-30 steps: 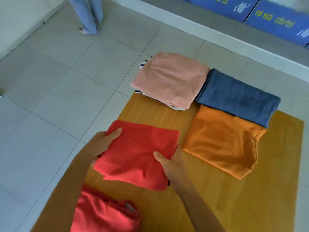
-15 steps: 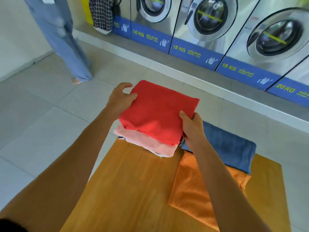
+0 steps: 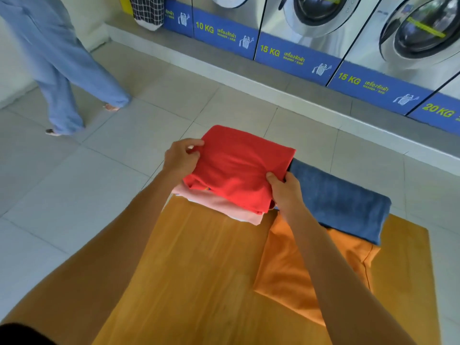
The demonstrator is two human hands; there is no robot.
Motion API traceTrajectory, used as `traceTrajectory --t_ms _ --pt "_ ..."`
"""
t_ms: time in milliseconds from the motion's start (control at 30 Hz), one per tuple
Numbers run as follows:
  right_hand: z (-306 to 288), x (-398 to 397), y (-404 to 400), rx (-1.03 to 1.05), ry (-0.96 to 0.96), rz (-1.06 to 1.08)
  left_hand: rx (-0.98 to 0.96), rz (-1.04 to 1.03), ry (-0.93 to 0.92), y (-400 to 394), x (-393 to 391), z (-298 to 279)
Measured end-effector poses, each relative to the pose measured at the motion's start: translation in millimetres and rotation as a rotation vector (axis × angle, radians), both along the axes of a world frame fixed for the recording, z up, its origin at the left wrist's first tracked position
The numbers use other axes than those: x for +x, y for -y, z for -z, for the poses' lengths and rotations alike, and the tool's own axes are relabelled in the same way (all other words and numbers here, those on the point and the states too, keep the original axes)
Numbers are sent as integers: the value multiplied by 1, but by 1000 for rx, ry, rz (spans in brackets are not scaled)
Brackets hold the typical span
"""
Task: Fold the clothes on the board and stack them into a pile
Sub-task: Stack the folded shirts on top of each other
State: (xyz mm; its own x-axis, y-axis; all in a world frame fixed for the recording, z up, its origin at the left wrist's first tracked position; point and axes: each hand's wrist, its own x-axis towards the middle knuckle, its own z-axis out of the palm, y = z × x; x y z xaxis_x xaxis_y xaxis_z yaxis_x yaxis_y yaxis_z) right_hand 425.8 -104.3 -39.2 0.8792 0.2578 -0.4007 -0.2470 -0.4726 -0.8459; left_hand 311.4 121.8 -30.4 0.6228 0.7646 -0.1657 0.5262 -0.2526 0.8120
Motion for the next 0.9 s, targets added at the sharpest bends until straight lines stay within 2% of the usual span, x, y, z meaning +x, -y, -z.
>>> traceTrajectory --t_ms 100,200,300,367,467,533,633,733,833,900 --pt "-13 -22 22 30 26 18 -58 -48 43 3 -47 -14" --pt "-16 -60 66 126 -115 59 -144 -121 35 11 -131 -16" --pt "-5 -115 110 80 -229 -21 -176 -185 -131 33 -231 -3" --pt "5 -158 133 19 -307 -117 -265 -198 -264 53 -295 8" --pt "16 -223 155 -57 -390 -301 -358 -124 -490 85 -375 13" --pt "18 -261 160 -122 -407 -496 -451 -67 -601 103 -413 11" --pt "16 -309 160 -265 -382 -903 -555 37 -695 124 -447 10" --pt "16 -352 158 -383 -358 -1172 -503 37 -709 140 -455 18" --pt "27 -385 156 -477 -299 -1091 -329 -19 -801 148 -451 25" --pt "33 -393 153 -420 -277 -940 -285 -43 -789 149 -448 25"
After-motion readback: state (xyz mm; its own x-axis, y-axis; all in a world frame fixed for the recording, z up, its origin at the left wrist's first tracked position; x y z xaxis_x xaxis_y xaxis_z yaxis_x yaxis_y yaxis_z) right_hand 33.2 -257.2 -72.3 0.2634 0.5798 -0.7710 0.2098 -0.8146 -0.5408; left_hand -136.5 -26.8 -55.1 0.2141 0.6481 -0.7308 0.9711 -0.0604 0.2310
